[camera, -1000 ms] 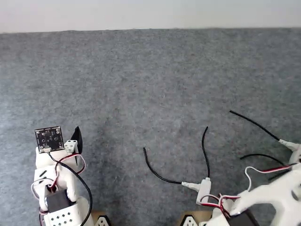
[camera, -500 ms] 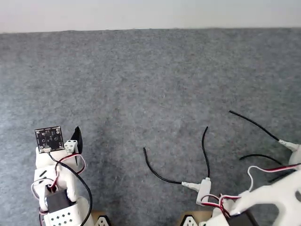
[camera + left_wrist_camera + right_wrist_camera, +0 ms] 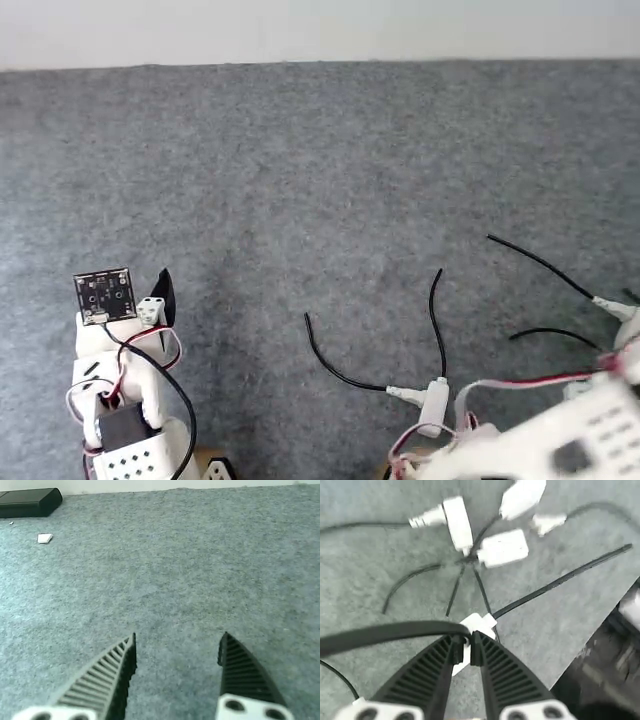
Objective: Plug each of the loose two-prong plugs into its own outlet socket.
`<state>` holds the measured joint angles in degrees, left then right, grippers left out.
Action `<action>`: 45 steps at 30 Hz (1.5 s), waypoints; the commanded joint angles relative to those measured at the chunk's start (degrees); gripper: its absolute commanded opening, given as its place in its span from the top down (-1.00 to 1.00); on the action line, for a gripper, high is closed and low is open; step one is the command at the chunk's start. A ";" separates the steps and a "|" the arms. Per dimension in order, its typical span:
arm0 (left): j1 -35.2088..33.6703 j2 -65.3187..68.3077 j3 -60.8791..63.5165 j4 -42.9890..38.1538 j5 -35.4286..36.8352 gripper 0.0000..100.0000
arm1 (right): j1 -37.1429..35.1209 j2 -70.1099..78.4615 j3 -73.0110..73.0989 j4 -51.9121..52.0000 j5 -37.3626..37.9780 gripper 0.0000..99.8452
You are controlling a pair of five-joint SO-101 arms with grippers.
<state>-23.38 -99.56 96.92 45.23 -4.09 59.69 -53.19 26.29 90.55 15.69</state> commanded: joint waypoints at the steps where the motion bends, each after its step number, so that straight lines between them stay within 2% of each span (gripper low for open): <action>1: 0.26 -0.70 -0.48 0.26 0.62 0.50 | -4.79 -12.70 5.19 0.22 0.79 0.98; 5: 0.09 -0.70 -0.48 0.26 0.44 0.50 | -9.80 -20.70 17.76 -6.90 0.44 0.98; 10: -2.11 -0.70 -0.48 2.81 0.26 0.50 | -7.96 -17.10 30.77 -25.89 0.44 0.98; 14: -3.43 -0.70 -0.48 2.99 0.26 0.50 | -3.30 -8.48 32.53 -36.53 0.44 0.98; 18: -3.25 -0.70 -0.40 2.99 0.26 0.50 | -1.27 0.92 29.63 -40.40 0.53 0.98; 21: -3.25 -0.70 -0.40 2.90 0.26 0.49 | -1.19 6.73 27.43 -40.40 0.88 0.91; 28: -3.25 -0.70 -1.98 4.84 0.35 0.48 | -1.71 9.89 26.90 -38.02 1.14 0.38; 35: -3.25 -0.70 -2.07 5.19 0.79 0.32 | -6.55 -2.07 27.08 -26.51 3.60 0.40; 40: -3.43 -0.70 -2.07 5.19 0.79 0.32 | -10.68 -20.09 28.66 -17.45 3.60 0.40; 45: -3.34 -0.70 -2.07 5.19 0.79 0.32 | -16.75 -41.89 38.24 -15.16 3.69 0.40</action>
<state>-26.37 -99.65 96.92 50.24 -3.91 45.71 -82.55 60.75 74.64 18.86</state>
